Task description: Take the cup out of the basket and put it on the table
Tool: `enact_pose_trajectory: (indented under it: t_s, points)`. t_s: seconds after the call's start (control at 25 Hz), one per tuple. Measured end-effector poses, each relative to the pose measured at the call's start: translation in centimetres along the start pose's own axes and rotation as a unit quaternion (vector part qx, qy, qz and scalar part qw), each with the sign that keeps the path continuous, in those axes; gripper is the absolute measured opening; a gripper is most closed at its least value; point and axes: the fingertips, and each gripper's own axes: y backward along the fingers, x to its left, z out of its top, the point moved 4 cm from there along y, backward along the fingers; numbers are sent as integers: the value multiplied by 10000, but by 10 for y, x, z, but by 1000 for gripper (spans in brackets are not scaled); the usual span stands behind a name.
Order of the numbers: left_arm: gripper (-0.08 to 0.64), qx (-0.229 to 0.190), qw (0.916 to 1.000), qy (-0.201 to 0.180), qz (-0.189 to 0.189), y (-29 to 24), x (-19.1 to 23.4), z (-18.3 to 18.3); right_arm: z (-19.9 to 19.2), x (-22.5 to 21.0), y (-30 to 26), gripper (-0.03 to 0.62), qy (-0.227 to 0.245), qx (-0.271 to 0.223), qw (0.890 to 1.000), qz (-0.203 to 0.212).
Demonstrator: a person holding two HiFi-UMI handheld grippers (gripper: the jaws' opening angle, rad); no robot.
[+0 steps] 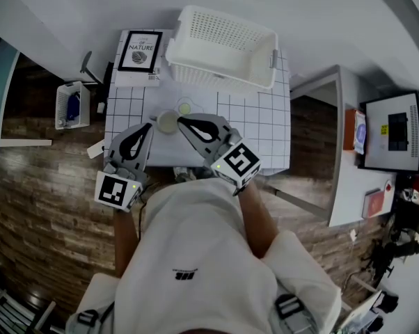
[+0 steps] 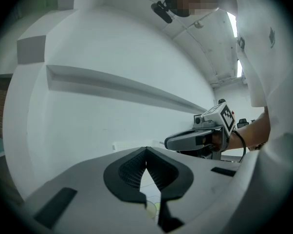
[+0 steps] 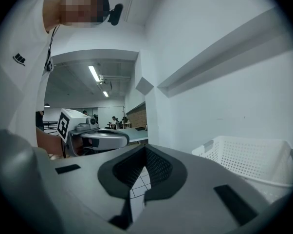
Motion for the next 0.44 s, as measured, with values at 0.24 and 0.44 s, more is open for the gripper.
enact_pose_trajectory:
  t_s: [0.24, 0.44]
  points:
    - [9, -1, 10000, 55, 13, -4, -3, 1, -4, -3, 4, 12, 4, 47, 10000, -12]
    - [8, 5, 10000, -8, -2, -6, -4, 0, -7, -3, 4, 12, 50, 85, 10000, 14]
